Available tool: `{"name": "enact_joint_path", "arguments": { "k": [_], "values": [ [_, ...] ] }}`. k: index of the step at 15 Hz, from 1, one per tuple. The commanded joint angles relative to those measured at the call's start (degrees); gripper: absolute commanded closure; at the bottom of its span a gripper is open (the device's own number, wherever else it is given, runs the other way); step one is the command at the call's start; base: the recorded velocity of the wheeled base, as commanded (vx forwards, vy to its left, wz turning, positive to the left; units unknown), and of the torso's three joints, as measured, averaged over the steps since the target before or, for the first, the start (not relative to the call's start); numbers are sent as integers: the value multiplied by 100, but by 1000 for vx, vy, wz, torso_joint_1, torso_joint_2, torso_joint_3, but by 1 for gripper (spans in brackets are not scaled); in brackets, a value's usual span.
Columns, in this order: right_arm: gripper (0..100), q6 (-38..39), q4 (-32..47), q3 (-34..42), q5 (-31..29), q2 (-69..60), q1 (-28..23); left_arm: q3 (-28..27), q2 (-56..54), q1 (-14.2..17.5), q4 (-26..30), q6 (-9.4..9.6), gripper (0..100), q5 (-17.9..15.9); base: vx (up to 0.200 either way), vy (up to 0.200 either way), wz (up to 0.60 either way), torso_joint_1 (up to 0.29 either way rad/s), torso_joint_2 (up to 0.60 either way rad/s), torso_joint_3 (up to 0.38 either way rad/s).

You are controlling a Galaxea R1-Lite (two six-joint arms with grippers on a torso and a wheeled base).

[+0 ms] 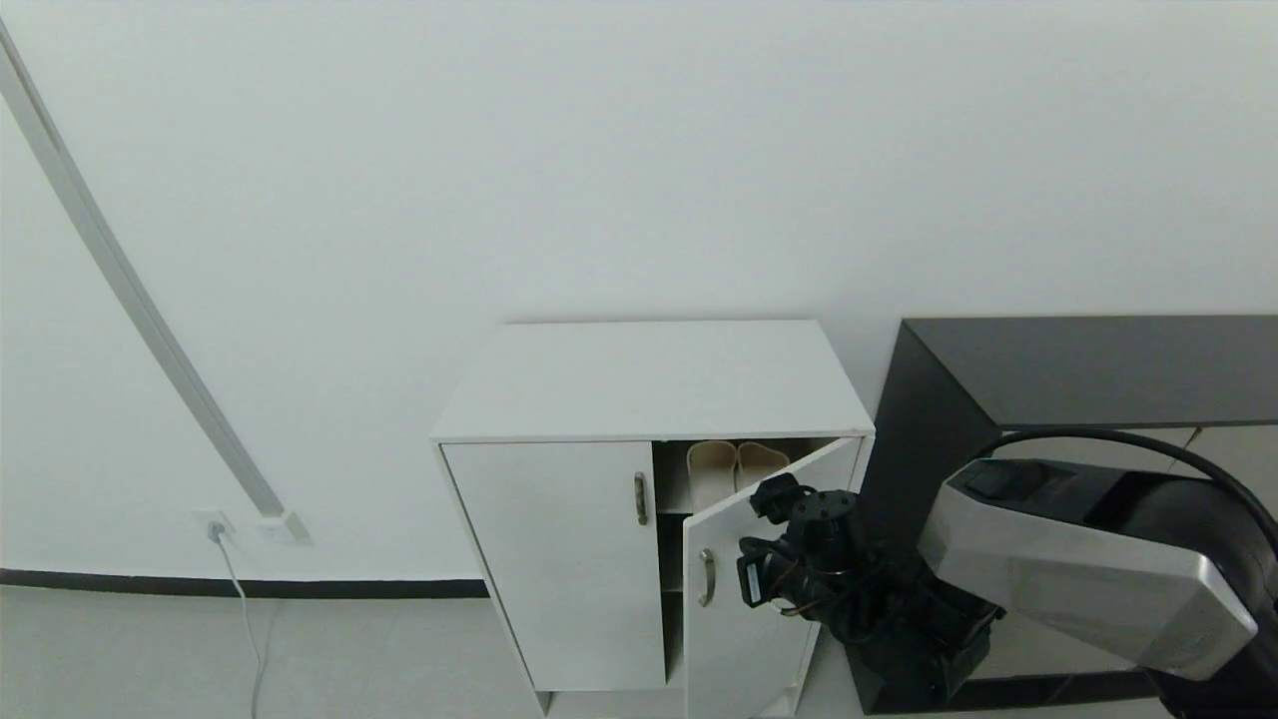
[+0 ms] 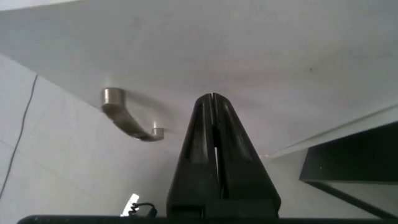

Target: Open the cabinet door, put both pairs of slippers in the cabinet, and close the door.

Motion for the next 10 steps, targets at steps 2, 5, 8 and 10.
{"name": "enact_joint_path", "arguments": {
  "k": [2, 5, 8, 10],
  "values": [
    [100, -14, 290, -713, 3, 316, -184, 0, 7, -1, 0, -2, 100, 2, 0, 0, 0, 0, 0, 0],
    [100, -58, 633, -1223, 47, 456, -342, 0, 7, -1, 0, -2, 100, 2, 0, 0, 0, 0, 0, 0],
    [100, -58, 888, -1592, 127, 544, -483, 0, 7, 7, 0, -2, 100, 2, 0, 0, 0, 0, 0, 0],
    [100, -58, 958, -1803, 127, 641, -536, 0, 7, -1, 0, -2, 100, 2, 0, 0, 0, 0, 0, 0]
  ]
}}
